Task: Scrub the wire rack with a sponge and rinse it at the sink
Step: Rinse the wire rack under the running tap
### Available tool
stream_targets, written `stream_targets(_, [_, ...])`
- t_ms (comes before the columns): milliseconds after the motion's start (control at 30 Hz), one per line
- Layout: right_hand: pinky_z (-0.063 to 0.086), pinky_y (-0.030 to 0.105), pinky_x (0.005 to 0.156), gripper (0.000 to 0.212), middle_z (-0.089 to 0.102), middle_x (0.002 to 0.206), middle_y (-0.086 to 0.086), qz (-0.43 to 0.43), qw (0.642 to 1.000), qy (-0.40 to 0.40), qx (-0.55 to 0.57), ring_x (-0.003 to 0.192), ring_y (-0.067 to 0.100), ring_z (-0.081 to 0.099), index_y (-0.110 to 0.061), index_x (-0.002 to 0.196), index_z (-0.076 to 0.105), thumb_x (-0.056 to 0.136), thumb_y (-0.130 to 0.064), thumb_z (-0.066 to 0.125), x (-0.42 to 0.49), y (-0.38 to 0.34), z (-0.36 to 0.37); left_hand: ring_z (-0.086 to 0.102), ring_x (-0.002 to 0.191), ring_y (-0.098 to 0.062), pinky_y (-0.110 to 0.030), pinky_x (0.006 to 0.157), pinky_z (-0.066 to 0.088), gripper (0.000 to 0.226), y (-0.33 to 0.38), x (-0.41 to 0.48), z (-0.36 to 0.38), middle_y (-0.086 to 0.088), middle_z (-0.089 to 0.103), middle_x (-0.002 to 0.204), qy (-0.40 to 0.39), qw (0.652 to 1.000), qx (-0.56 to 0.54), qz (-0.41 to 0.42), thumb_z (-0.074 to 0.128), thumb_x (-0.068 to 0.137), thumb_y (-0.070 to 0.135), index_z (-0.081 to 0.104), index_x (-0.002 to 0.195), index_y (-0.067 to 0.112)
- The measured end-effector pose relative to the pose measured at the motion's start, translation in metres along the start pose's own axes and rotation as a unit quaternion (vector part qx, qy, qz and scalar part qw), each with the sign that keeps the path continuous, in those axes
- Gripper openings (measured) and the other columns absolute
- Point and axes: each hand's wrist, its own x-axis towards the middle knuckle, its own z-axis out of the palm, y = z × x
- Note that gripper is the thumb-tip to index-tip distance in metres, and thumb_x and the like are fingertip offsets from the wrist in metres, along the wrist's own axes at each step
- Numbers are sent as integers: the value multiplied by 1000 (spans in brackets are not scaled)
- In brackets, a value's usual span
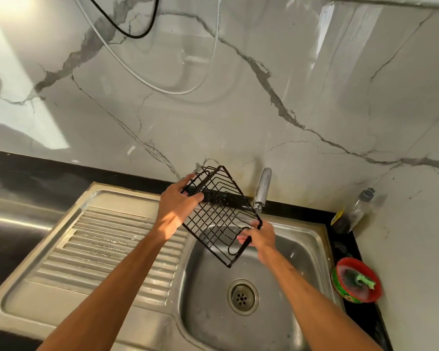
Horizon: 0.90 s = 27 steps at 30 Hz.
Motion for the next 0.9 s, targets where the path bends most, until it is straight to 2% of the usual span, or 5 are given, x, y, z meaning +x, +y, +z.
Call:
stream_targets(100, [62,41,67,16,71,99,29,30,997,-14,69,88,41,73,4,108,62,92,2,63,3,-4,-7,64,119,-34,-46,96,57,69,-3,-1,1,-1,61,141,6,1000,1,-1,75,85,14,52,145,39])
stream_targets(200, [63,37,67,14,73,96,24,12,998,-1,61,85,35,75,4,106,65,93,-3,65,5,-6,-4,67,103,-12,-18,73,52,66,-9,1,-2,1,63,138,29,999,-15,2,75,85,18,53,144,40])
stream_targets(300, [62,38,71,17,74,96,23,27,998,-53,34,87,33,75,6,109,64,92,1,64,0,0,-3,65,88,-9,-19,64,52,68,-9,2,0,-1,63,136,31,999,-10,9,76,84,19,52,142,45])
stream_targets(500, [62,34,67,19,76,96,19,0,999,-50,21,83,28,76,0,104,68,86,2,71,-3,-8,2,56,112,-7,-25,90,52,69,-2,0,-4,4,51,152,69,997,-43,3,74,86,15,51,146,41])
stream_targets(900, [60,32,59,17,75,92,19,-37,999,-9,32,78,28,76,-1,106,67,90,-7,70,-4,-19,-10,56,114,-7,-33,98,52,70,2,-4,5,3,48,154,66,996,-45,29,75,84,17,50,145,44])
